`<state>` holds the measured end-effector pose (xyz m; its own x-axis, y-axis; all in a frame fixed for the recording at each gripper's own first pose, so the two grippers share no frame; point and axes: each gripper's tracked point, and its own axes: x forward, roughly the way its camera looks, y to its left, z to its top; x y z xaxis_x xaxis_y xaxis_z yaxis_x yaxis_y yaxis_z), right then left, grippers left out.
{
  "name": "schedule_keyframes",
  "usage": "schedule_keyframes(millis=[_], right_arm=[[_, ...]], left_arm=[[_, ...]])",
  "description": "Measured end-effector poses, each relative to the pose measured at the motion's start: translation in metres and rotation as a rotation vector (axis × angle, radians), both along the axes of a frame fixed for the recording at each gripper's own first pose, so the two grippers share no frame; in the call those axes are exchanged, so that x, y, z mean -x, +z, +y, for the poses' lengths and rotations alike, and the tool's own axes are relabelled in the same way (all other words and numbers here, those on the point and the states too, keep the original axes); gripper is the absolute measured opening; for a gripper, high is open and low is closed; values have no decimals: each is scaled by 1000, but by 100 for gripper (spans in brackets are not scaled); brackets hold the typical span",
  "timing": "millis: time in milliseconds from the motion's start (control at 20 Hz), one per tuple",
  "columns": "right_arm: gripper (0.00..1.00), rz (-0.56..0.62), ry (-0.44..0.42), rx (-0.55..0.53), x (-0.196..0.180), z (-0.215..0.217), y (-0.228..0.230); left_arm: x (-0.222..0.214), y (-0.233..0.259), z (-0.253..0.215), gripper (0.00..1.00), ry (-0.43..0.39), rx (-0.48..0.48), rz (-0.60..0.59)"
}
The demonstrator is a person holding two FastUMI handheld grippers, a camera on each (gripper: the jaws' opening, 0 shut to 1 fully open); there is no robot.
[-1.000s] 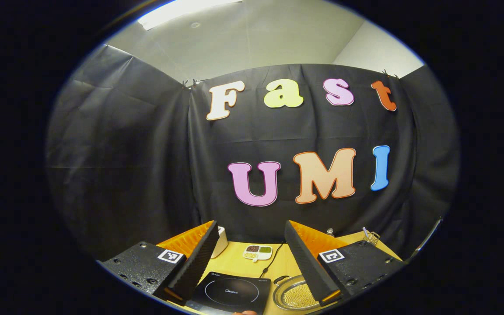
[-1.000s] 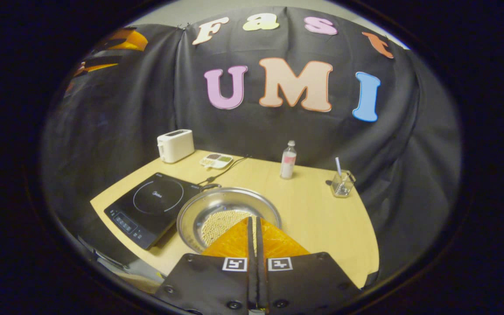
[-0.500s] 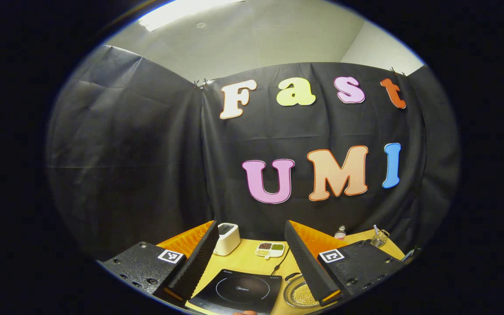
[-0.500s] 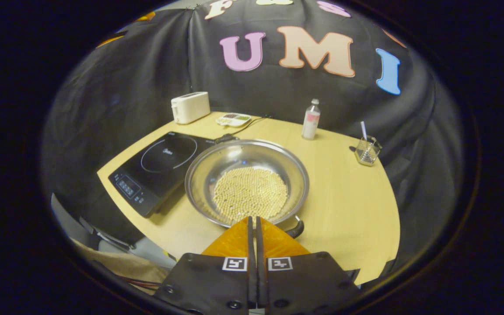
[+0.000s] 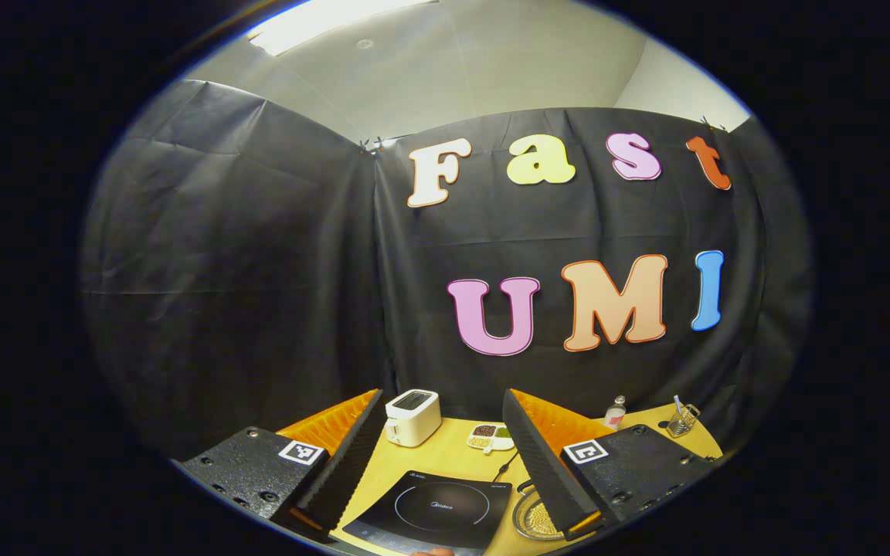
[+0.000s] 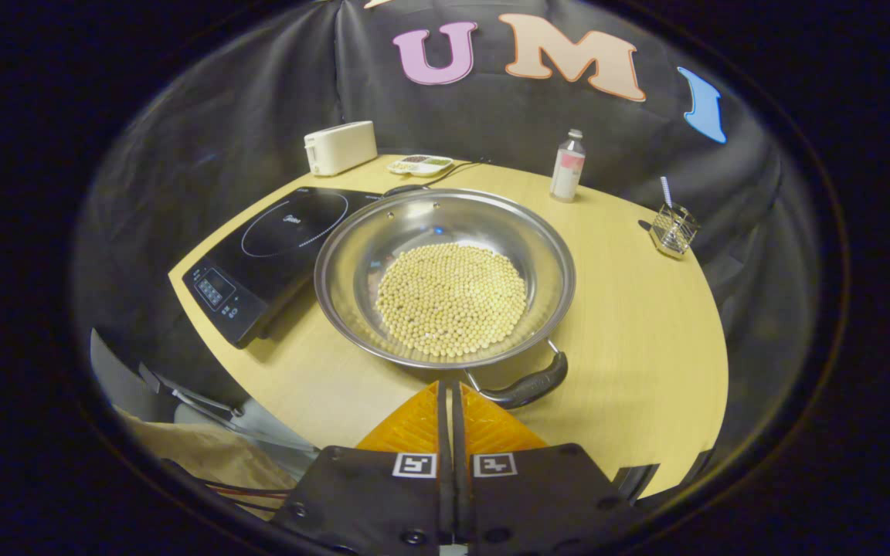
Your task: First push the handle of the pot to place it horizontally, then grasp the pot with both hands and set it on the induction cooktop.
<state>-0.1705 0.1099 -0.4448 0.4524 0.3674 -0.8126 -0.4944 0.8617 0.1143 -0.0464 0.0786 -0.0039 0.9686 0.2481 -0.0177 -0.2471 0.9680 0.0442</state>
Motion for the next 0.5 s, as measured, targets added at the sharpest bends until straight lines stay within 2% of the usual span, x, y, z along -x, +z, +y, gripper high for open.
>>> schedule_keyframes(millis=[300, 500], right_arm=[[3, 36, -45, 14, -12, -9, -12], [4, 27, -45, 41, -19, -16, -14]], left_arm=[[3, -8, 6, 95, 27, 17, 15], [4, -11, 10, 96, 42, 23, 21]])
